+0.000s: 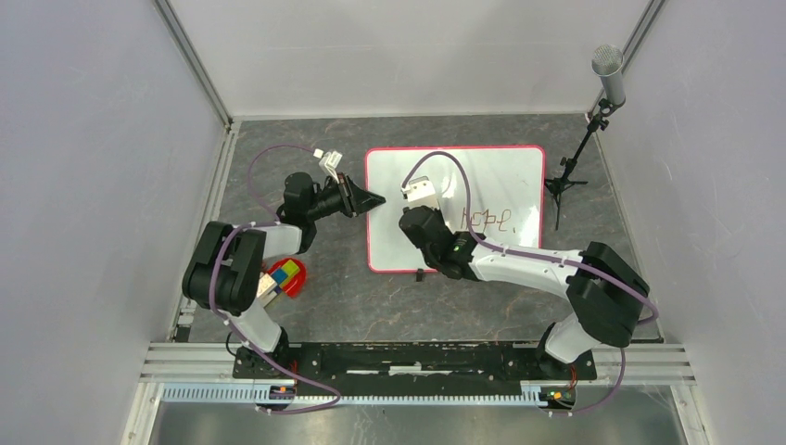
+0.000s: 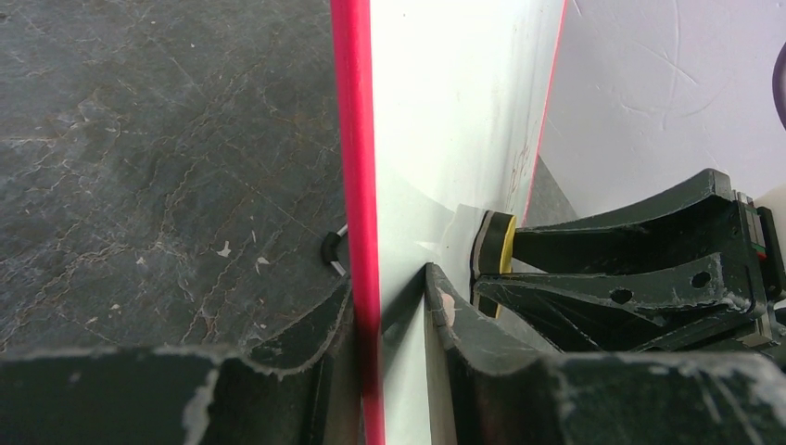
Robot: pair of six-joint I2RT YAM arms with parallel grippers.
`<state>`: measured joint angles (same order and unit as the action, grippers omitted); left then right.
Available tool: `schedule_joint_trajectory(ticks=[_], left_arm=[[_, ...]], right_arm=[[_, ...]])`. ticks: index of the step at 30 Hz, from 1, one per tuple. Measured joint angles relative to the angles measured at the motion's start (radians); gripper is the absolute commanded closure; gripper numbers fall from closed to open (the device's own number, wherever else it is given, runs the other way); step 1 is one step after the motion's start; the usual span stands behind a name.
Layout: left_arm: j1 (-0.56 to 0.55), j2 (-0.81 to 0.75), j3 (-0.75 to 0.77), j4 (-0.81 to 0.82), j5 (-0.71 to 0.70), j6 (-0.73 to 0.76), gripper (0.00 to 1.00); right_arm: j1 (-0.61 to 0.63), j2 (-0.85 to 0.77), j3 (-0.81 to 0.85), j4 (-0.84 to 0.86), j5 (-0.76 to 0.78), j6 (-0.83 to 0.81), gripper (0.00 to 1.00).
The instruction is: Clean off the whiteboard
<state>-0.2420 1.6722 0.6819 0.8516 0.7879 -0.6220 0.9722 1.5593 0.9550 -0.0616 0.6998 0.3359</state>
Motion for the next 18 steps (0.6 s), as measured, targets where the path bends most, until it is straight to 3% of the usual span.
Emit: schedule_joint_trajectory(ticks=[9, 18], left_arm=[[-0.004, -0.027, 0.0, -0.059, -0.032, 0.031, 0.93], [-0.013, -0.043, 0.0, -0.095, -0.06, 0.05, 0.98]], right_arm=[[-0.042, -0.064, -0.097, 0.097, -0.016, 0.01, 0.7], [-0.351, -0.319, -0.387, 0.23, -0.017, 0.016, 0.7]])
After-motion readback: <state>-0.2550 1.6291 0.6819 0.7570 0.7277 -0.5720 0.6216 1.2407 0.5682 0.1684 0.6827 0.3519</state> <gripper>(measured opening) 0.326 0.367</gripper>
